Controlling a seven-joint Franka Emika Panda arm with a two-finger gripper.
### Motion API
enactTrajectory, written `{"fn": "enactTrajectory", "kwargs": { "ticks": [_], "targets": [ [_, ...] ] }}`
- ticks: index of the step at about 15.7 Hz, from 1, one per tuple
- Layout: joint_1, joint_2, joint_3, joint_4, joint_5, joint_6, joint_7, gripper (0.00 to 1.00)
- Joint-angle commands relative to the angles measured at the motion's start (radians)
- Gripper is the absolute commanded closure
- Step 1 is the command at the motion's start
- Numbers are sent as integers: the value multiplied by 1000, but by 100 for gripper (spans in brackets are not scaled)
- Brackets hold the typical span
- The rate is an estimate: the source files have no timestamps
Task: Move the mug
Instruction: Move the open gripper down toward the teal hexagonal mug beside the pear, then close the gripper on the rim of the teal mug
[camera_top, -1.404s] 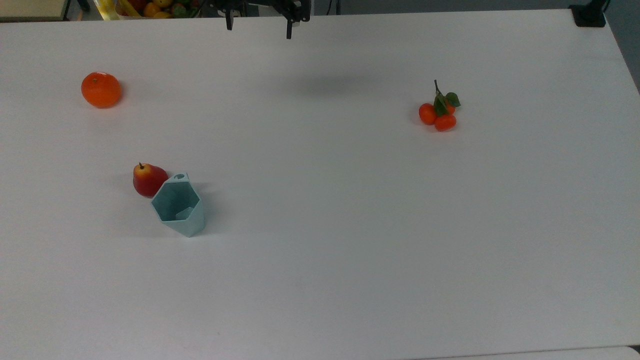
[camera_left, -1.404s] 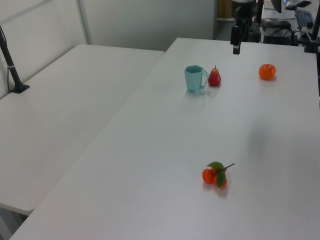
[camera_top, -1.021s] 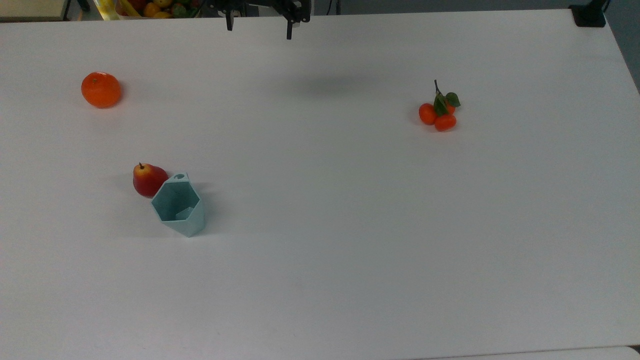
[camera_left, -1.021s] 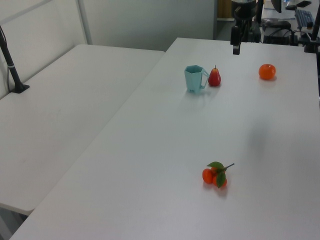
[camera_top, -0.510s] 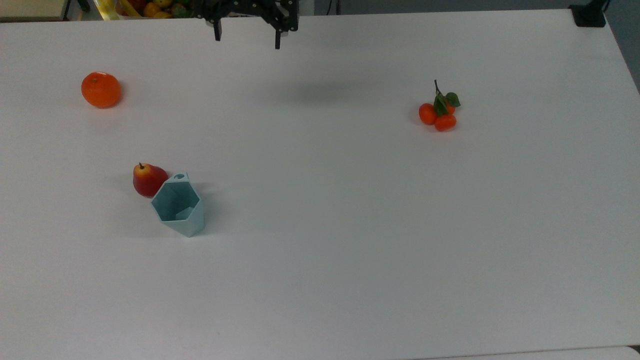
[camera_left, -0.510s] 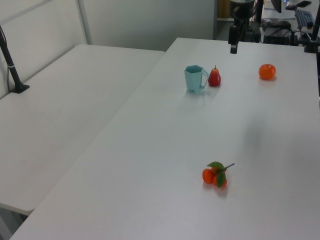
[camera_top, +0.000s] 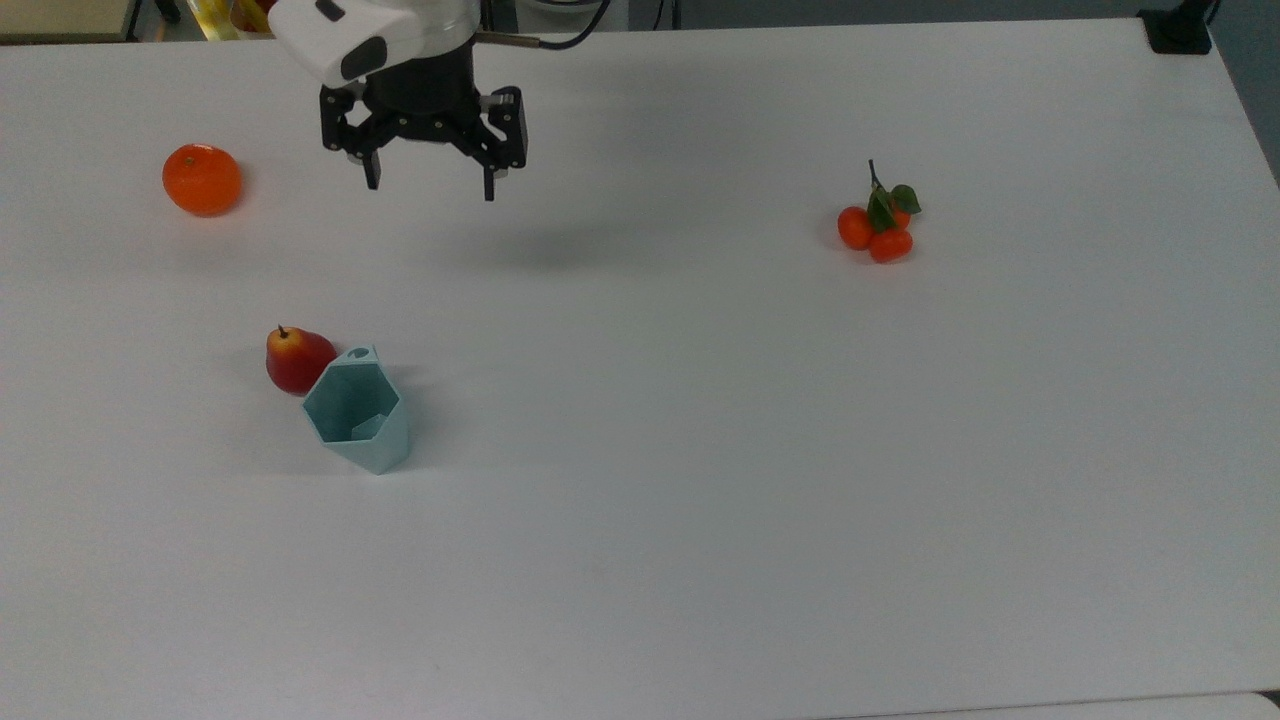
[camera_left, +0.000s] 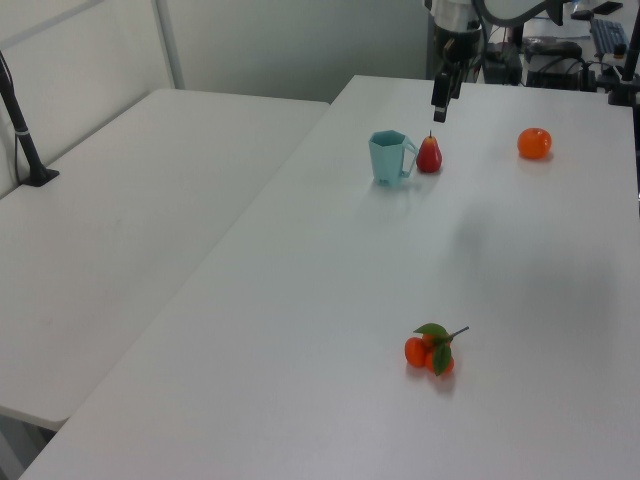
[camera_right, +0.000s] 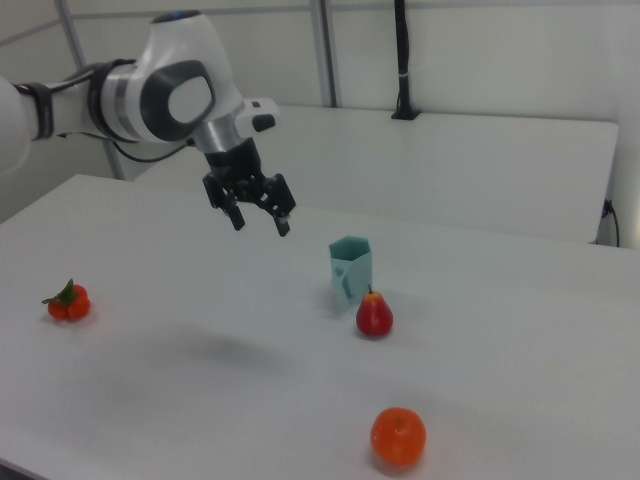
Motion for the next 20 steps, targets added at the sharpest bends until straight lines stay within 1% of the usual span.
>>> {"fn": "enactTrajectory", "kwargs": {
  "ticks": [1, 4, 7, 10, 11, 13, 15, 16, 17, 18, 19, 20],
  "targets": [
    [-49, 48, -3, -3, 0, 59, -111, 0],
    [-86, 123, -3, 11, 0, 145, -133, 0],
    [-93, 184, -3, 10, 2, 257, -127, 0],
    [-112, 226, -3, 10, 3, 314, -124, 0],
    [-118, 243, -2, 10, 3, 337, -123, 1],
    [-118, 273, -2, 10, 12, 398, -119, 9],
    [-118, 290, -2, 8, 16, 434, -115, 26],
    [-118, 298, -2, 8, 19, 446, -112, 33],
    [-116, 300, -2, 8, 20, 454, -109, 35],
    [-113, 301, -2, 7, 22, 457, -94, 39],
    [-112, 300, 0, 7, 22, 457, -83, 44],
    [-110, 301, 1, 7, 22, 457, -74, 53]
  ]
}}
